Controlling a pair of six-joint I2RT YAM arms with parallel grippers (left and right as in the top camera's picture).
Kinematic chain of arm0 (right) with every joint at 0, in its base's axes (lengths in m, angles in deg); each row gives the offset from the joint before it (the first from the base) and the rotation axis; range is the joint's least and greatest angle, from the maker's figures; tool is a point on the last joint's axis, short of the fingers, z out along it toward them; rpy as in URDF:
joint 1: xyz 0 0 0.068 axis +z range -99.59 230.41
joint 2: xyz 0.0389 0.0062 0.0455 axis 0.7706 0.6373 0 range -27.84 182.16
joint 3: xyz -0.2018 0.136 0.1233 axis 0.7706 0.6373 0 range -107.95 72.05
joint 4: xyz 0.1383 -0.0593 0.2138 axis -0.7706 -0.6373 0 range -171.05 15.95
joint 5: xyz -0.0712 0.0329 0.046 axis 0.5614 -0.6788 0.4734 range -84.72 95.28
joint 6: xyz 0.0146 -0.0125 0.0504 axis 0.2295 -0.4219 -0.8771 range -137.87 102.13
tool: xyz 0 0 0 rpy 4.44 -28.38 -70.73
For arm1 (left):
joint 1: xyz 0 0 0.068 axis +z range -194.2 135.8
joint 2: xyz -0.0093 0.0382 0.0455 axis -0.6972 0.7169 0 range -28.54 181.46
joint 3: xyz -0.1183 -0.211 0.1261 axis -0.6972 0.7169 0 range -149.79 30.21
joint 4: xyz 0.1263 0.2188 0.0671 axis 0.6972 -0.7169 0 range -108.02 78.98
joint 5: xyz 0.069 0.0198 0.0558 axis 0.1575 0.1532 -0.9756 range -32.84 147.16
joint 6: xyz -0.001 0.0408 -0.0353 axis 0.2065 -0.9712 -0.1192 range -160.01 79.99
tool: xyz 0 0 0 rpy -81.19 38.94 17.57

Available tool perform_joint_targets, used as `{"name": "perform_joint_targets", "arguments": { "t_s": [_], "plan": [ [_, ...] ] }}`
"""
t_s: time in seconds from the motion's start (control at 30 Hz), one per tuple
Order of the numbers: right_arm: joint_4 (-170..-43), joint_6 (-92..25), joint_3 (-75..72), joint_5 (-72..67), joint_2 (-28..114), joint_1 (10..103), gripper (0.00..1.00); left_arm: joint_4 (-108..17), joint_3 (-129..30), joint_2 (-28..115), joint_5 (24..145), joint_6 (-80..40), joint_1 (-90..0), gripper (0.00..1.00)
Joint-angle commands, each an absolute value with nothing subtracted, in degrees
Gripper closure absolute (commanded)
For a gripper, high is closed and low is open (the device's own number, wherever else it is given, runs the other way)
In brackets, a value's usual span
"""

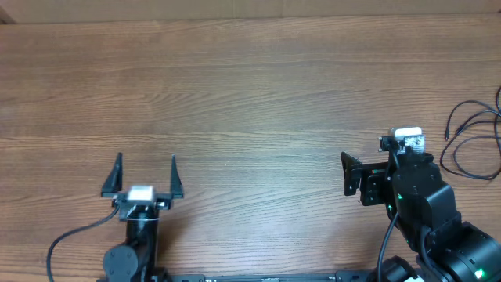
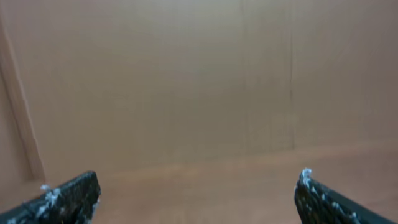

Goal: Untangle cables

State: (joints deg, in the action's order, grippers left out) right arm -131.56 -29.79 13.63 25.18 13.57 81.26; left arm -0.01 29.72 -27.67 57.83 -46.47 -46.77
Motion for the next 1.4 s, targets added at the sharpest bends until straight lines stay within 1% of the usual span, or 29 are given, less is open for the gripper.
{"name": "perform_joint_targets", "arguments": {
  "t_s": [0.0, 0.23, 1.37],
  "plan": [
    [-131.3, -29.88, 13.57, 25.81, 13.37, 81.52, 0.0, -5.19, 29.96, -28.33, 60.32, -47.52, -46.42, 0.0],
    [-131.3, -29.88, 13.57, 25.81, 13.37, 81.52, 0.0, -15.34, 29.94, -28.35, 61.46, -47.35, -46.42, 0.0],
    [-131.3, -29.88, 13.57, 25.81, 13.39, 81.52, 0.0, -15.2, 29.94, -28.28, 61.24, -47.32, -46.42, 0.0]
  ]
}}
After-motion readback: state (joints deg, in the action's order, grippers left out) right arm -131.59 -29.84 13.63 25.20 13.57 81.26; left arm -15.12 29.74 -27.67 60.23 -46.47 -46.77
